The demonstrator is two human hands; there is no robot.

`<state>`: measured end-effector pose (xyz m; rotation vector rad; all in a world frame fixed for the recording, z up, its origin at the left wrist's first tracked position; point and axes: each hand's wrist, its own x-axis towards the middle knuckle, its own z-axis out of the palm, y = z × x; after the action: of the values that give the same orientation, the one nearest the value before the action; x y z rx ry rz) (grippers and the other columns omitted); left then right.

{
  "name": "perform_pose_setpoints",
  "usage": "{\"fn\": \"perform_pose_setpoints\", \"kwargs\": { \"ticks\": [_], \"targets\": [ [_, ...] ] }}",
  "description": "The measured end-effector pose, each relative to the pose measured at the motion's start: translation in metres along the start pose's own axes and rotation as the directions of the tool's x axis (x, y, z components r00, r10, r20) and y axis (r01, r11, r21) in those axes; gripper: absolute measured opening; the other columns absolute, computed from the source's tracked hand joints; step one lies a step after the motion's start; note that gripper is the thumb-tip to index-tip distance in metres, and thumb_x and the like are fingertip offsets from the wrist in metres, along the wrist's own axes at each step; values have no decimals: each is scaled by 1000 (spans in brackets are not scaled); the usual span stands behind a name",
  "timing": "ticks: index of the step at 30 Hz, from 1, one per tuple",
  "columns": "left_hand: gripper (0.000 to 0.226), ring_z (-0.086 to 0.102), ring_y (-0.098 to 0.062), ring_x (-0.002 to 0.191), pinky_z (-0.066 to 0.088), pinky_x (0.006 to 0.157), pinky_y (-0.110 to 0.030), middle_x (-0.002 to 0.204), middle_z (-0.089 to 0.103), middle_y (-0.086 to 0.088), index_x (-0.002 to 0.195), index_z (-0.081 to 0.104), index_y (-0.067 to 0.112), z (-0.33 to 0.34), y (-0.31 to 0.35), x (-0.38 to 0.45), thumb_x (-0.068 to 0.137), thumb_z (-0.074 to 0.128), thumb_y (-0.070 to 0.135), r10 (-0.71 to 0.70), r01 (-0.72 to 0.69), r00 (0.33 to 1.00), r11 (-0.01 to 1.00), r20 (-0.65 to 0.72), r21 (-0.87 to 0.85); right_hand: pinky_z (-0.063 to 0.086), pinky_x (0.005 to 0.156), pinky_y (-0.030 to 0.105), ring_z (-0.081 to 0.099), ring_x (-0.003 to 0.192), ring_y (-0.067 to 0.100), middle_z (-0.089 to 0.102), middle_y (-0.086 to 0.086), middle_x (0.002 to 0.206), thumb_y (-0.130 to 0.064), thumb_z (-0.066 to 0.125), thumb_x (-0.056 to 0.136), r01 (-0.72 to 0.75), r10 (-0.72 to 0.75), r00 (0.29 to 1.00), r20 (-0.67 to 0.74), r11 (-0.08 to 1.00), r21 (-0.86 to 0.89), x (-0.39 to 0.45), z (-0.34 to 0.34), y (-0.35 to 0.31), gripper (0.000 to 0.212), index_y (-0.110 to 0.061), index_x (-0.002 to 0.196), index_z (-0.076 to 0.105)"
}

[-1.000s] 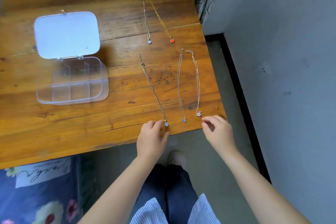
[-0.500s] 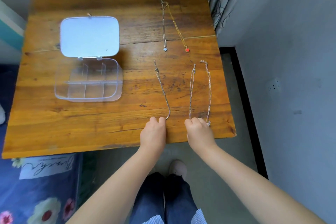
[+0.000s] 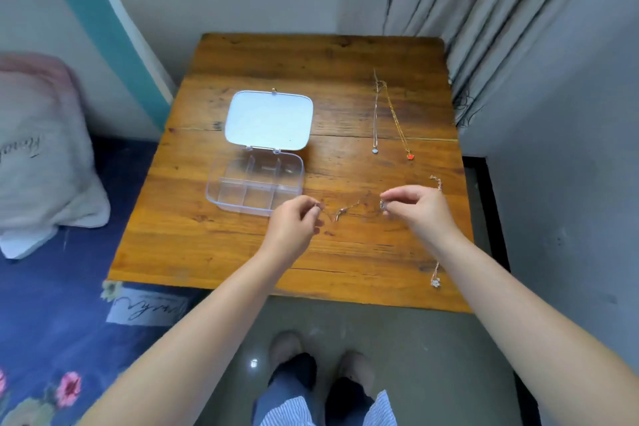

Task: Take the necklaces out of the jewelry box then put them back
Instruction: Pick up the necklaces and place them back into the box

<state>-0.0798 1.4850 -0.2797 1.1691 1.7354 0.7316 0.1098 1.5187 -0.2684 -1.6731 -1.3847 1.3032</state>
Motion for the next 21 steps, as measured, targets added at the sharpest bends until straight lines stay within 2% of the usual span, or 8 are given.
{"fn": "perform_pose_setpoints", "kwargs": {
  "ticks": [2,5,7,9,12,15,21],
  "targets": [
    [21,56,-18,72,51,67,-28,73,56,-4,80,57,14,-30,19,-1,93,45,3,96,-100,994,990,-49,-95,50,58,6,60,49,-2,62,3,69,10,59,78,55,-53,998,-18,984,169,0,9,-36,13,7,88,66],
    [19,54,-9,76,46,73,-18,86,57,-5,84,57,13,-74,35,-2,94,44,3,197,-208,976,968,-88,-138,55,58,12,61,56,8,62,6,65,15,56,78,97,-97,995,-24,898,429,-3,26,-79,18,-1,75,64],
    [25,57,-4,82,44,77,-14,86,63,0,81,54,15,-99,36,1,95,39,2,182,-178,983,927,-18,-330,56,57,14,62,53,5,66,-2,55,17,54,78,90,-105,994,-1,844,529,-3,42,-95,25,-4,70,63],
    [30,64,-3,78,45,78,-21,74,71,9,77,50,19,-124,31,7,97,34,3,134,-81,989,854,67,-514,57,57,16,63,52,5,67,-7,48,18,53,78,58,-100,994,38,809,585,0,61,-106,26,-4,69,62],
    [30,66,-3,64,48,73,-25,57,69,12,77,49,20,-156,18,20,98,32,7,97,-35,992,812,77,-583,59,59,18,63,53,6,67,-6,49,20,50,79,5,-94,990,108,777,630,10,95,-121,28,-4,69,61],
    [31,63,-1,56,53,66,-19,53,65,12,78,50,20,-182,5,35,98,31,6,110,-66,994,771,30,-633,58,62,20,62,52,6,66,-6,49,21,48,79,-20,-95,984,152,784,621,23,132,-132,31,-5,68,61],
    [31,61,0,55,50,72,-25,53,64,13,79,51,20,-212,-15,74,98,32,4,123,-39,989,763,85,-645,51,56,10,60,51,0,66,-10,49,21,49,78,2,-89,984,152,870,493,46,186,-145,34,-8,67,62]
  ]
}}
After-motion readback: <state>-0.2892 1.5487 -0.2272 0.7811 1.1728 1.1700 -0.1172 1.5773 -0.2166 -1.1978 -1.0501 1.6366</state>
